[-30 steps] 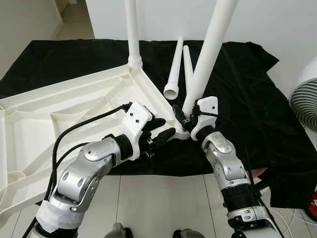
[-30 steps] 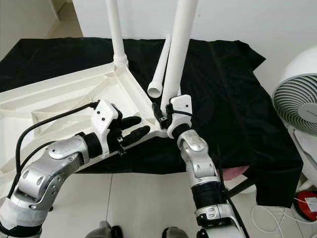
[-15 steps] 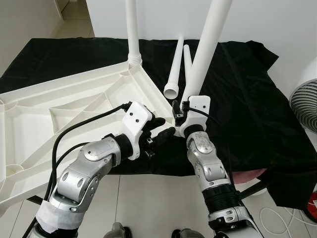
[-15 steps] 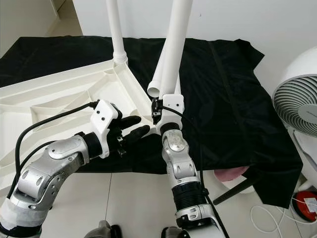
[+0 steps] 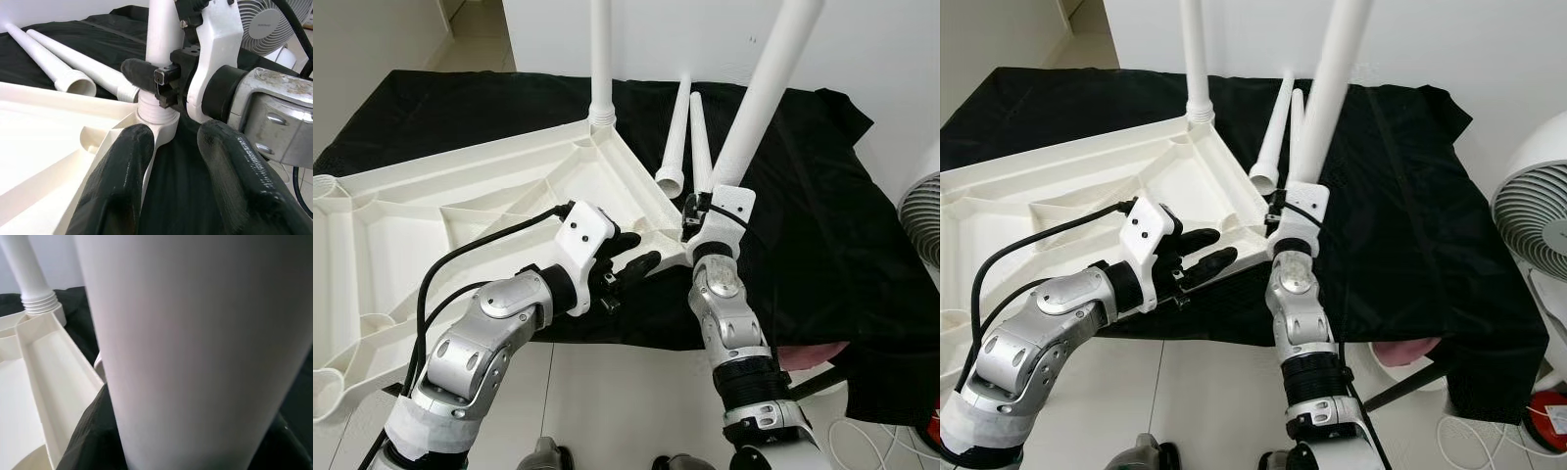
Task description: Building children table
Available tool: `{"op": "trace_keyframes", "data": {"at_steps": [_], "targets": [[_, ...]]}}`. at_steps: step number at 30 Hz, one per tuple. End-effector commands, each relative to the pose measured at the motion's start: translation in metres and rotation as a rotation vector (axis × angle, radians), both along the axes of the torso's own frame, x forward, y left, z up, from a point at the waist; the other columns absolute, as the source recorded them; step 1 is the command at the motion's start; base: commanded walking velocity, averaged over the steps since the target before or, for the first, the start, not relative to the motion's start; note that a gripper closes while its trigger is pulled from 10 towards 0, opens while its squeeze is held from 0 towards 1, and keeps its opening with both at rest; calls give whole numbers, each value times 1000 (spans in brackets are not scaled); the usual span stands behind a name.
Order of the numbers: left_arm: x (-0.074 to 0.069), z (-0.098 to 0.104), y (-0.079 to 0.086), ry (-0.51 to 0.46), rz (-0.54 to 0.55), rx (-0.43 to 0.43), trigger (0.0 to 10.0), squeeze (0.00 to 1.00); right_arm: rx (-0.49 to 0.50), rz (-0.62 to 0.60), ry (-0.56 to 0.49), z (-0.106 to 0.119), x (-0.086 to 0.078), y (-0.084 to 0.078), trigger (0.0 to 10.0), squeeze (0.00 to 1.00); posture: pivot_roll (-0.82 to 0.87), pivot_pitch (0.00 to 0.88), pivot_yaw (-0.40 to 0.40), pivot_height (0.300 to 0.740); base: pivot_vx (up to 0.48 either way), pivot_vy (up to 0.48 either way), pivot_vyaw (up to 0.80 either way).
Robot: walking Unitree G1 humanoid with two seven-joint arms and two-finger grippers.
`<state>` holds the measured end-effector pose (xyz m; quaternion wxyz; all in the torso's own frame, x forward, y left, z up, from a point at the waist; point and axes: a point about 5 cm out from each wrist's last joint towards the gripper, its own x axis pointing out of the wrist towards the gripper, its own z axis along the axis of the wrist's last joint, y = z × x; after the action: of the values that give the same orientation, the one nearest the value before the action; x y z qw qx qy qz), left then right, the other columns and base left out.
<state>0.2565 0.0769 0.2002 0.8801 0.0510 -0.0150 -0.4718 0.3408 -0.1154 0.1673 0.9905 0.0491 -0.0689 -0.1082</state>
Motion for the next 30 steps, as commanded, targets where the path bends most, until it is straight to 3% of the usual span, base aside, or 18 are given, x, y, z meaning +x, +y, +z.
{"op": "trace_keyframes", "data": {"at_steps": [1,12,13,20,21,30], "targets": [[-2,2,-4,-14,-5,0,10000,0,51,-107,84,-19,-1,-20,10000,0,-33,60,1,740,0,0,0],[-3,3,-4,-14,-7,-1,10000,0,11,74,64,-19,0,2,10000,0,-40,68,11,740,0,0,0],[-3,3,-4,-13,-7,-2,10000,0,21,100,48,-18,0,4,10000,1000,-40,68,11,740,0,0,0],[-3,3,-6,-11,-9,-8,10000,0,-15,181,-45,-6,1,-1,10000,1000,-43,70,13,740,0,0,0],[-3,3,-7,-10,-12,-10,10000,0,-43,208,-84,1,2,-7,10000,0,-43,70,13,740,0,0,0],[-2,4,-7,-12,-12,-11,10000,0,-111,389,-141,13,7,-19,10000,0,-43,70,13,740,0,0,0]]}}
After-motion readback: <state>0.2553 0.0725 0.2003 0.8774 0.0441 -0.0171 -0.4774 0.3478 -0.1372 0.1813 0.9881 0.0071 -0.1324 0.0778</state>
